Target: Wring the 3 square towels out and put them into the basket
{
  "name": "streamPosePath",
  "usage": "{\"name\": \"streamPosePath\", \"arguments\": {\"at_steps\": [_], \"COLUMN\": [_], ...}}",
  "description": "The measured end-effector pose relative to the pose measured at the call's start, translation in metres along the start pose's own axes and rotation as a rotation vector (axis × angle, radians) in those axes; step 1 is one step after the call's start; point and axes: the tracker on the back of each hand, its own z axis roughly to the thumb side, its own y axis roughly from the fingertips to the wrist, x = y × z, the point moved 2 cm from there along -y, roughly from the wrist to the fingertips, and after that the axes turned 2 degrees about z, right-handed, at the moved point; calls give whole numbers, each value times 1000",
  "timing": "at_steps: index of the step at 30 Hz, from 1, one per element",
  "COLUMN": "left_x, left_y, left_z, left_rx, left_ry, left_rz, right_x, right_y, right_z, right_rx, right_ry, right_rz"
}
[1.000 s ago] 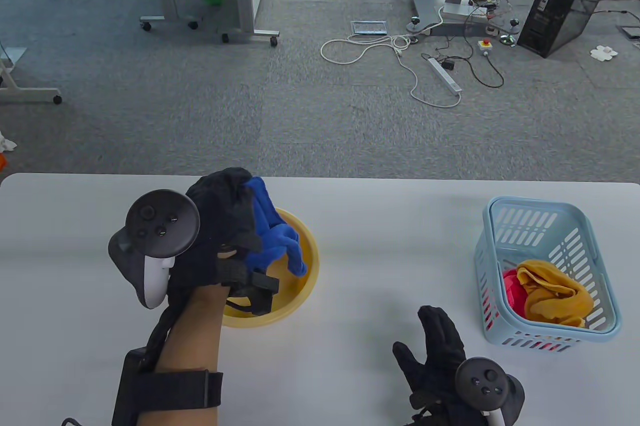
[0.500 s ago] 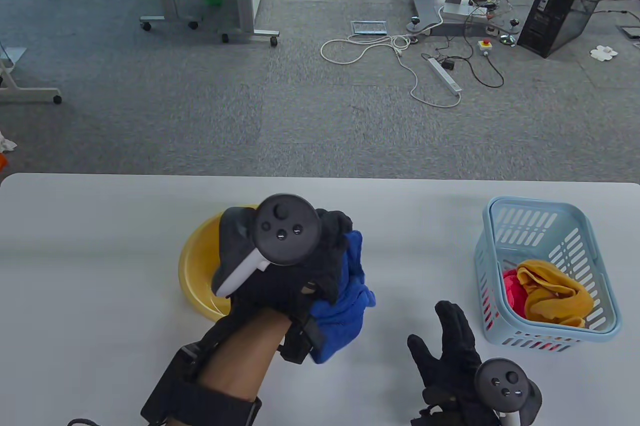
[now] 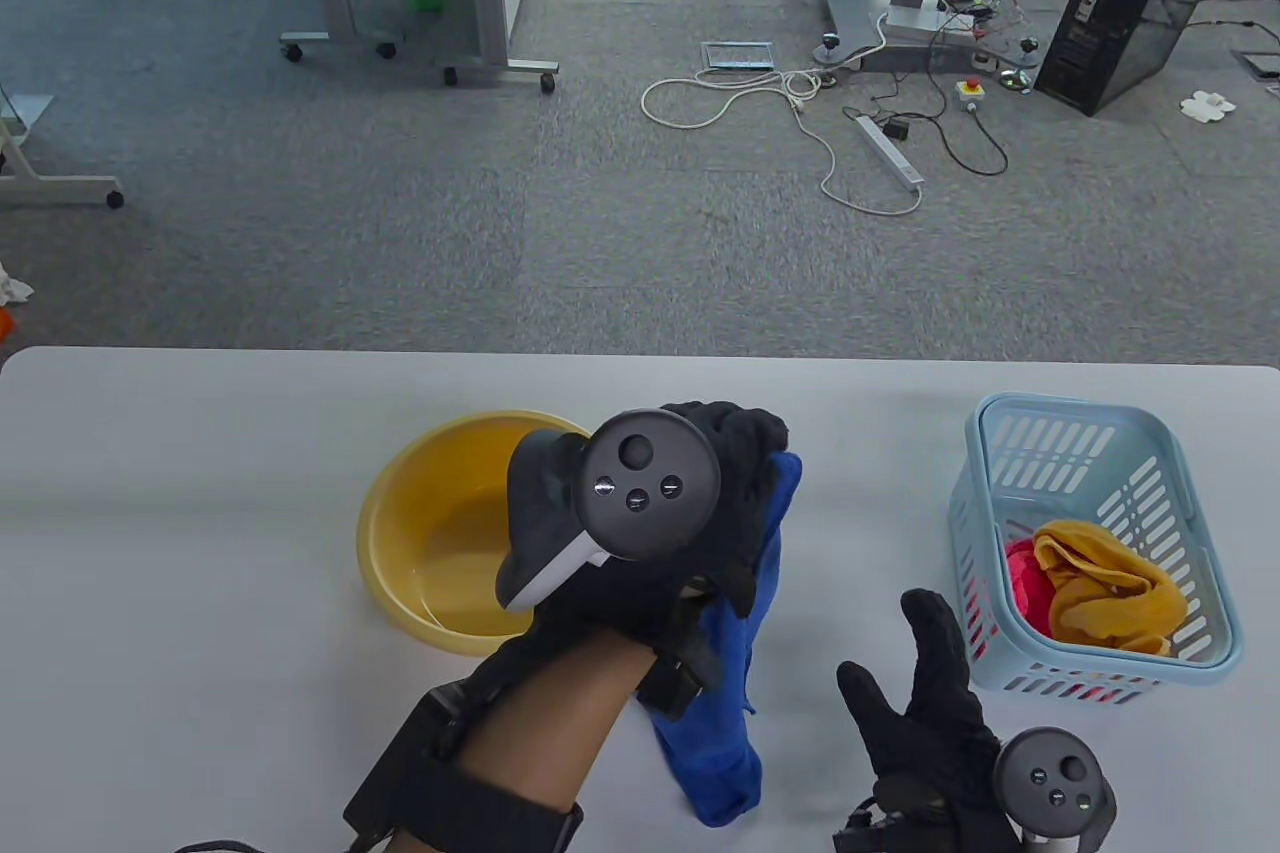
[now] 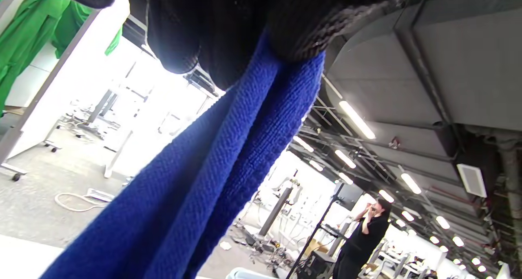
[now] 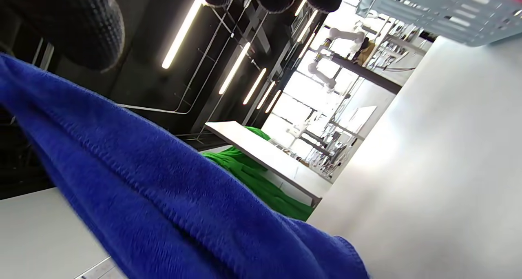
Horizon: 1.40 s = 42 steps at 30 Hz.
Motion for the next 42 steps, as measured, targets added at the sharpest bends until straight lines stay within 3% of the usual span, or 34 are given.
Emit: {"name": "streamPosePath", "arguments": {"at_steps": [7,14,20,25,29,42], "left_x": [-7,-19,-42,-52,-56,-37], "left_y": [-3,-6,1,5,5,8], "left_z": [26,50,69,77,69,4], "left_rx": [-88,-169,-310,-361,-354,-222], "left_ry": [146,344,540,579,570,560], "left_rz": [48,-63,-165,-198,-205,-74], "right_x": [13,20,28,27,29,13], "right_y": [-3,-2,-2,-1,-1,-1], "right_z": [9,11,12,14,13,2], "right_rx": [-68,-86,-105,-161,-160,-93], "right_ry": [-55,-66,-117,-127,-50,-109], "right_rz": [99,126,153,73,92,0]}}
